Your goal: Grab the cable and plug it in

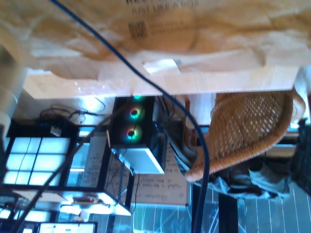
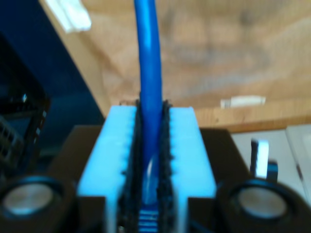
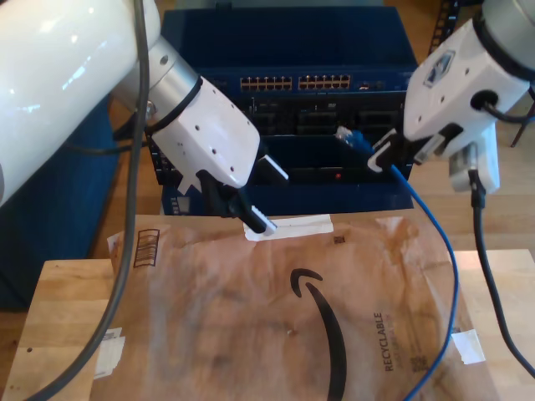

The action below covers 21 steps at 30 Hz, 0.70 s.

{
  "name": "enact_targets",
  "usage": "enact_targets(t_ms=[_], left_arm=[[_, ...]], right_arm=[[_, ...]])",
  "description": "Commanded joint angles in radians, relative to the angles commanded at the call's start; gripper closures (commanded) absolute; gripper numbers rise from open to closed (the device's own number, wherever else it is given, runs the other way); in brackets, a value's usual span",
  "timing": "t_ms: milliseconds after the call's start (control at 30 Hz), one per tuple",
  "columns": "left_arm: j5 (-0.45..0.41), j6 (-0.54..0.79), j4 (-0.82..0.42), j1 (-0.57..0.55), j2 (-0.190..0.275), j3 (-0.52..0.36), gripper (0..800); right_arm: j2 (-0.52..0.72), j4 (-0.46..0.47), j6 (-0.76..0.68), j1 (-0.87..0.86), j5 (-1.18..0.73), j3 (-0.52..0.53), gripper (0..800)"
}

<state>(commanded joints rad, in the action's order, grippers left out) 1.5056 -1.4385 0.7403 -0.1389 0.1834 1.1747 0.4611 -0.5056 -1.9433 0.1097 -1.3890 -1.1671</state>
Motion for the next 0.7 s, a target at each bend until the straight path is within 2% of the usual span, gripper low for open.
enact_targets(t_ms=[267,533,700], left_arm=[[0.115,0.0,0.12,0.003,0.0,0.126,1],[0.13,0.0,0.12,0.006,0.0,0.141,1],[0.123,0.0,0.12,0.006,0.0,0.164,1]], right_arm=[[-0.002,-0.071,0.005,-0.048,-0.041,-0.086,798],[-0.017,-0.153,0.015,-0.118,-0.118,-0.207,798],[-0.023,-0.158,0.015,-0.13,-0.138,-0.232,798]])
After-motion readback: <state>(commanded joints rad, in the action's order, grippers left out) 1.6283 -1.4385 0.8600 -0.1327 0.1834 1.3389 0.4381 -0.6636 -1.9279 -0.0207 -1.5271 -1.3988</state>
